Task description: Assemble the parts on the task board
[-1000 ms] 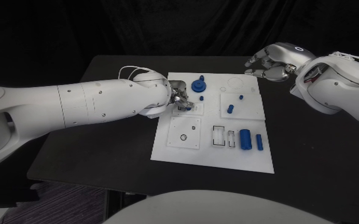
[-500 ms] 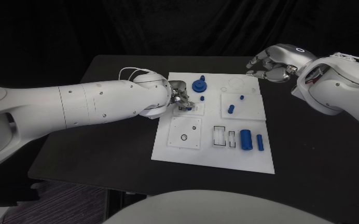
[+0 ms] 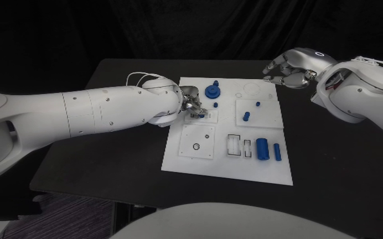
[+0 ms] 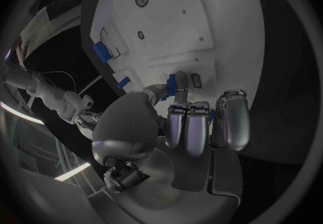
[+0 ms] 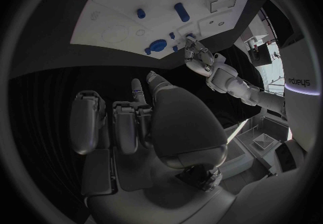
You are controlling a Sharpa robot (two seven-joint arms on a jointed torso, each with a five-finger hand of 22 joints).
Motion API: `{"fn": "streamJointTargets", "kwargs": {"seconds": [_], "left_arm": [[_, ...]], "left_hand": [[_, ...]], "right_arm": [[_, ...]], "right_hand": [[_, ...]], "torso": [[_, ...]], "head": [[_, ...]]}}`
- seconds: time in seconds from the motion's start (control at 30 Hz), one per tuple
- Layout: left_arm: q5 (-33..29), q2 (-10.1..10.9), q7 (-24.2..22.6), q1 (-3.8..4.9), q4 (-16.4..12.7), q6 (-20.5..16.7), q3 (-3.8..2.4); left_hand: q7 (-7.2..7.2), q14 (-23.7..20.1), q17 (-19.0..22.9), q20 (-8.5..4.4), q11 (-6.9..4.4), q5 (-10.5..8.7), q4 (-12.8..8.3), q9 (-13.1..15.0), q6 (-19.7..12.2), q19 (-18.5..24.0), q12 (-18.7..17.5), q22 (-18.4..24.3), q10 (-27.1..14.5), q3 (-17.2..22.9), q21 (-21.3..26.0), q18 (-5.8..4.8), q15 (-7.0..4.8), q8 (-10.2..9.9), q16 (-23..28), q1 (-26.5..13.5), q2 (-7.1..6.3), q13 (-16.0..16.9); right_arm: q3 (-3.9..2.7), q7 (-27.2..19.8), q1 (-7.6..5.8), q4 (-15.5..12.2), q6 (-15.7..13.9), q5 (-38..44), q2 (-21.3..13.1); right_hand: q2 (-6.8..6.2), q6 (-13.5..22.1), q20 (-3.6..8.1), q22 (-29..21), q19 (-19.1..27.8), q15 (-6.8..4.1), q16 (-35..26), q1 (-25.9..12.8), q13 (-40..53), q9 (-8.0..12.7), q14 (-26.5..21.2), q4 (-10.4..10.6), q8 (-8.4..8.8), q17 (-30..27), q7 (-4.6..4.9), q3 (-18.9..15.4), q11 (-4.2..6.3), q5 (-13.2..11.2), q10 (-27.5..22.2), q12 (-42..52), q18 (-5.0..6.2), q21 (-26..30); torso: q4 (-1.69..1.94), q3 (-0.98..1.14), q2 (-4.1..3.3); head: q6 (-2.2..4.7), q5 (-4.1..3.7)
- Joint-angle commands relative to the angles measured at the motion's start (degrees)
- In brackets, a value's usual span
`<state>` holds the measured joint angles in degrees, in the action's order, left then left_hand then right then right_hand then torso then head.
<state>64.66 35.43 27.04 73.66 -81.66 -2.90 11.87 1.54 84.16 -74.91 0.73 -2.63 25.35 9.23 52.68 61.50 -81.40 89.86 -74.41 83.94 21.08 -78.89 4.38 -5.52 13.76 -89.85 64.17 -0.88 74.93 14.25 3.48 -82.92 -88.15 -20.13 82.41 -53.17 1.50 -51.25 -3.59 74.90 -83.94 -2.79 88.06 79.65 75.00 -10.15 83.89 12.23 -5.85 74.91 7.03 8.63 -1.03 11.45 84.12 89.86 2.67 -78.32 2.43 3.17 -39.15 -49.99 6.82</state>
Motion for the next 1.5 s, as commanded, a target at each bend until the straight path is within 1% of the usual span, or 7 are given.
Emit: {"fn": "streamJointTargets", "kwargs": {"seconds": [0.03,0.83,0.9,0.97,1.1,1.27,1.5], "left_arm": [[-0.34,0.10,0.21,-0.56,-0.02,1.23,0.29],[-0.34,0.34,-0.12,-0.68,-0.01,2.50,0.29],[-0.34,0.32,-0.21,-0.69,0.01,2.53,0.29],[-0.34,0.31,-0.28,-0.69,0.03,2.56,0.29],[-0.34,0.31,-0.36,-0.71,0.08,2.49,0.29],[-0.34,0.27,-0.34,-0.71,0.18,2.47,0.29],[-0.34,0.26,-0.31,-0.72,0.34,2.63,0.29]], "left_hand": [[-0.24,5.84,-15.09,0.02,-0.16,-0.29,-1.38,0.03,-0.08,0.23,0.14,0.03,6.06,1.79,0.21,-0.28,-0.18,-0.24,-0.15,0.08,0.52,15.07],[-0.16,5.84,-15.09,0.04,-0.11,-0.27,-2.25,0.43,-0.28,0.38,0.14,0.18,6.06,2.72,0.46,-0.23,-0.16,-0.40,-0.15,0.29,0.12,15.07],[-0.02,5.84,-15.09,0.14,0.04,-2.81,-1.87,0.73,-0.37,0.39,0.14,0.08,6.06,2.80,0.53,-0.25,-0.03,-0.63,-0.15,-0.76,0.07,15.07],[0.06,5.84,-15.09,0.25,0.14,-7.46,-0.57,0.92,-0.28,0.42,0.14,0.06,6.06,2.08,0.64,-0.24,0.08,-0.90,-0.15,-2.46,0.29,15.07],[0.23,5.84,-15.09,0.37,0.30,-10.97,1.55,1.01,-0.01,0.46,0.14,0.04,6.06,0.13,0.83,-0.21,0.21,-1.41,-0.15,-4.87,0.19,15.07],[0.35,5.84,-15.09,0.48,0.41,-12.66,3.76,0.79,0.35,0.47,0.14,-0.06,6.06,-2.28,0.96,-0.20,0.30,-2.09,-0.15,-6.86,0.01,15.07],[0.39,5.84,-15.09,0.52,0.47,-13.22,4.92,0.69,0.55,0.53,0.14,-0.03,6.06,-3.70,1.13,-0.16,0.35,-2.52,-0.15,-7.55,0.06,15.07]], "right_arm": [[-0.04,1.25,0.15,-0.05,0.58,0.09,-0.10],[-0.04,1.91,0.20,0.05,1.69,0.09,-0.02],[-0.04,1.94,0.21,0.05,1.74,0.09,-0.01],[-0.04,1.97,0.22,0.05,1.82,0.09,0.01],[-0.04,2.02,0.23,0.05,1.92,0.09,0.00],[-0.04,2.08,0.24,0.04,2.07,0.09,-0.02],[-0.04,2.20,0.24,0.06,2.36,0.09,-0.02]], "right_hand": [[0.10,-0.41,-0.34,11.33,-0.52,0.46,-0.26,0.66,15.00,0.07,5.44,-0.37,0.24,13.20,-0.14,-0.05,-0.41,0.31,5.88,0.14,0.15,0.26],[0.05,-0.53,-0.36,11.33,-0.54,0.47,-0.34,1.12,15.00,0.14,5.42,-1.01,0.46,13.13,-0.11,0.39,-0.46,0.90,5.88,0.14,0.15,0.29],[0.05,-0.53,-0.36,11.33,-0.54,0.47,-0.34,1.12,15.00,0.14,5.42,-1.01,0.46,13.13,-0.11,0.39,-0.46,0.90,5.88,0.14,0.15,0.29],[0.05,-0.53,-0.36,11.33,-0.54,0.47,-0.34,1.12,15.00,0.14,5.42,-1.01,0.46,13.13,-0.11,0.39,-0.46,0.90,5.88,0.14,0.15,0.29],[0.03,-0.57,-0.37,11.31,-0.52,0.48,-0.31,1.22,15.00,0.15,5.43,-1.15,0.50,13.15,-0.10,0.48,-0.47,1.00,5.88,0.14,0.16,0.35],[0.03,-0.57,-0.37,11.32,-0.53,0.48,-0.32,1.22,15.00,0.15,5.43,-1.15,0.50,13.14,-0.09,0.48,-0.47,1.00,5.88,0.14,0.15,0.33],[0.04,-0.61,-0.37,11.32,-0.53,0.49,-0.31,1.16,15.00,0.16,5.44,-1.14,0.52,13.16,-0.07,0.49,-0.48,1.03,5.88,0.14,0.15,0.33]], "torso": [[-0.03,0.02,-0.01],[-0.04,-0.01,0.00],[0.00,0.00,0.00],[0.00,0.01,0.01],[0.01,0.01,0.00],[-0.03,0.01,0.02],[0.00,0.00,-0.02]], "head": [[-0.01,0.07],[-0.01,0.34],[-0.01,0.33],[-0.01,0.34],[-0.01,0.32],[-0.01,0.40],[-0.01,0.44]]}}
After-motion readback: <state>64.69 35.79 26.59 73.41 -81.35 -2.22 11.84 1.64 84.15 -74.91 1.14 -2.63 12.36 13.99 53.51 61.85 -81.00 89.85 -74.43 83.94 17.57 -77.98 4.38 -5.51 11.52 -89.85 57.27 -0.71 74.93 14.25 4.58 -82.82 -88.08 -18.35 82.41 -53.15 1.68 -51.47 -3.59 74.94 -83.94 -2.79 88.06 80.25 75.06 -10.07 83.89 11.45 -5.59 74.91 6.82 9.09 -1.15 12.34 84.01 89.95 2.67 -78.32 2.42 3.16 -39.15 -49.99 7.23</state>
